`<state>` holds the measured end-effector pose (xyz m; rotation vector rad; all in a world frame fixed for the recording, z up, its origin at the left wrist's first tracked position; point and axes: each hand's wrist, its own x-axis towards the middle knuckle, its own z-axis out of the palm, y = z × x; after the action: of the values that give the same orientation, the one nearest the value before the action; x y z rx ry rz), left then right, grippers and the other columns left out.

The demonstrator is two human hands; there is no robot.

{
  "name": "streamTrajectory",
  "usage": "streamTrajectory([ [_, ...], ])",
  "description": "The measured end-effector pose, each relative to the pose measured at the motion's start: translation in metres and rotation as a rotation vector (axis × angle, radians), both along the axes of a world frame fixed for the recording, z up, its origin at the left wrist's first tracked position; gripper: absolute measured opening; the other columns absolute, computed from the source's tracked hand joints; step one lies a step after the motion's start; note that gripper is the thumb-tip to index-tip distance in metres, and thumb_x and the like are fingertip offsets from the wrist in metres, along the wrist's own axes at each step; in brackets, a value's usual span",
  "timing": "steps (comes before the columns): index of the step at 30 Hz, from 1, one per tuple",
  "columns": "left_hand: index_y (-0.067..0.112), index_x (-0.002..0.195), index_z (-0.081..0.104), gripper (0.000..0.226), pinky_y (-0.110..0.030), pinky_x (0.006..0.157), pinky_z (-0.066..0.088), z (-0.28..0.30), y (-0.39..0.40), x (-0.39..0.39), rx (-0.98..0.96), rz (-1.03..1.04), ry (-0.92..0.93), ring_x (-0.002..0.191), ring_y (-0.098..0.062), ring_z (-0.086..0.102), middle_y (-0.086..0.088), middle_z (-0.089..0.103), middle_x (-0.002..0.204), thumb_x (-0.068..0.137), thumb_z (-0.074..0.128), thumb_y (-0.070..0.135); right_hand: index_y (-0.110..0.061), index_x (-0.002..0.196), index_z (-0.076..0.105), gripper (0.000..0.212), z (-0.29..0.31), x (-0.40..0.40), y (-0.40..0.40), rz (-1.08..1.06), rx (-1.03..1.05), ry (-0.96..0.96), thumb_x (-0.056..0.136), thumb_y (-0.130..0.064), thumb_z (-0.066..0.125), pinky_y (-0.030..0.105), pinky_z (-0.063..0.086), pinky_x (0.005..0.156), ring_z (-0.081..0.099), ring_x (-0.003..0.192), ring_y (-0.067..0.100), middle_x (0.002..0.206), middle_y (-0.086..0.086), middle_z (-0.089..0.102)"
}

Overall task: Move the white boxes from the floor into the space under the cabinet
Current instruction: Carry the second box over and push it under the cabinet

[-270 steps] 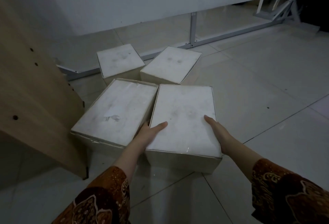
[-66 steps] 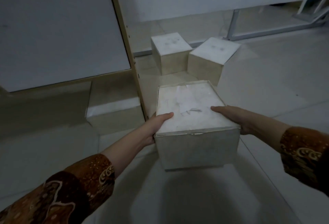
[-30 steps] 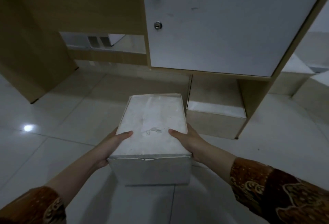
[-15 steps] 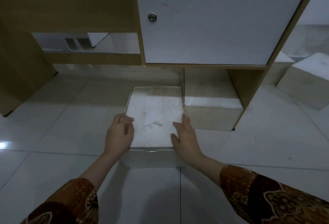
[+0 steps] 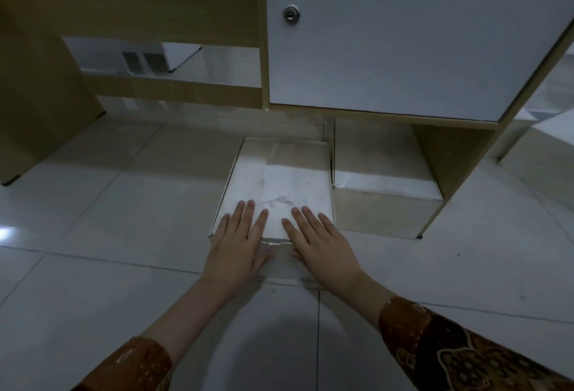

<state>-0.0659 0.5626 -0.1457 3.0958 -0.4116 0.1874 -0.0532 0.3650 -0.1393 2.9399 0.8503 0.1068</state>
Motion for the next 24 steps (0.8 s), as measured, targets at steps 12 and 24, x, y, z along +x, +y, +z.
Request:
streamTrajectory([
  [12,0.014,0.152,0.006,0.073,-0.045,0.119,0.005,0.009,-0.002,0.110,0.025,-0.068,0.004,0.149,-0.032,-0.001,-0.017,0.003,0.161,0.095,0.043,0.042,-0.009,0.149,-0.008,0.065,0.002,0.088,0.008,-0.083,-0.042,-0.076,0.100,-0.016,0.034,0.047,0.004,0.118,-0.003,0.147,0.031,0.159,0.016,-0.006],
  [24,0.005,0.147,0.027,0.077,-0.053,0.114,0.020,0.008,-0.007,0.137,0.034,-0.053,-0.057,0.144,-0.041,0.022,-0.028,0.025,0.153,0.087,0.060,0.040,-0.009,0.150,0.002,0.064,-0.002,0.113,0.001,-0.068,-0.049,-0.093,0.097,-0.016,0.038,0.048,0.013,0.117,0.008,0.145,0.036,0.159,0.017,0.007],
])
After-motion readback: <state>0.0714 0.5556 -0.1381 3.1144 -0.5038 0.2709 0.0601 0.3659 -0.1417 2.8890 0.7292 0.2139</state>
